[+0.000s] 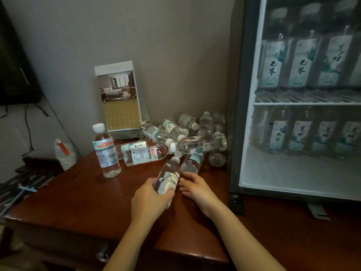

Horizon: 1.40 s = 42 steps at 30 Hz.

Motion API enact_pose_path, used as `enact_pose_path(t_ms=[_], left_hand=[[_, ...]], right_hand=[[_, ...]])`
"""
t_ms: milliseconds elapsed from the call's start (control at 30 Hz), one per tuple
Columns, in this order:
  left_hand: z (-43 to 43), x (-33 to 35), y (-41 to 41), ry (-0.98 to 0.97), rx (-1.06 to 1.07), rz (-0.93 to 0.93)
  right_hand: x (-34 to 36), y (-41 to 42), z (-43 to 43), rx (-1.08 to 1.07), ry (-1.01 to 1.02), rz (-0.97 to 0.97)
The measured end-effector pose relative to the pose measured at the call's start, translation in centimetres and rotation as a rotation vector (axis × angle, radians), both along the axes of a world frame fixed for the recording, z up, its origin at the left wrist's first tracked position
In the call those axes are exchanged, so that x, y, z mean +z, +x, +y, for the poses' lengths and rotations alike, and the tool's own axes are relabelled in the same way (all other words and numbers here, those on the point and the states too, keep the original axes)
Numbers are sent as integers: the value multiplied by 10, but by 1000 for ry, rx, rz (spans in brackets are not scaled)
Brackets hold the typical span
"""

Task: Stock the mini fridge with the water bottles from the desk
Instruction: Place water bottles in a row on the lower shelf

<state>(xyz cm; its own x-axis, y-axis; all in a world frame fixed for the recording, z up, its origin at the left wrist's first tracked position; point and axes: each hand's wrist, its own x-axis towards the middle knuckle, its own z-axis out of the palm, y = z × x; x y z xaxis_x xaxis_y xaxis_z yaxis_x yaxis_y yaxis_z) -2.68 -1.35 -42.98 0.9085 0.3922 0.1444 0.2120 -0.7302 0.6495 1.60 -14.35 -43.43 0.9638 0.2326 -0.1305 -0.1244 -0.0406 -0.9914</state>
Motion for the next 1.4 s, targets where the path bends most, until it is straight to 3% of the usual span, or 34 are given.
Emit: enact_pose_path(t_ms=[300, 367, 433, 567, 633, 733, 867, 933, 1033, 1233, 1400], left_hand=[[18, 16, -23, -400, -237, 137], [16, 21, -23, -317, -346, 85], [13, 24, -20, -90, -371, 65], [2, 26, -6, 366, -189, 194], [3, 23, 0, 423, -101, 273], [14, 19, 2, 257, -70, 243], [31, 12, -6, -278, -156, 138], [32, 8, -13, -438, -213, 85], [31, 0, -21, -479, -273, 6], [13, -4, -41, -522, -414, -149], [-10, -1, -49, -631, -563, -168]], right_hand=[[0, -6, -7, 27, -43, -149], [0, -8, -6, 49, -45, -181], [-2, -11, -6, 96, 11, -160], [-3, -13, -6, 172, 195, -61], [-4, -12, -5, 177, 221, -36], [-6, -11, -6, 171, 141, -39], [-6, -11, -8, 168, 86, -48], [-6, -13, -8, 165, 47, -67], [-3, -16, -6, 192, 61, -77], [6, -30, -9, 255, 278, -49], [16, -46, -32, 125, 162, -239]])
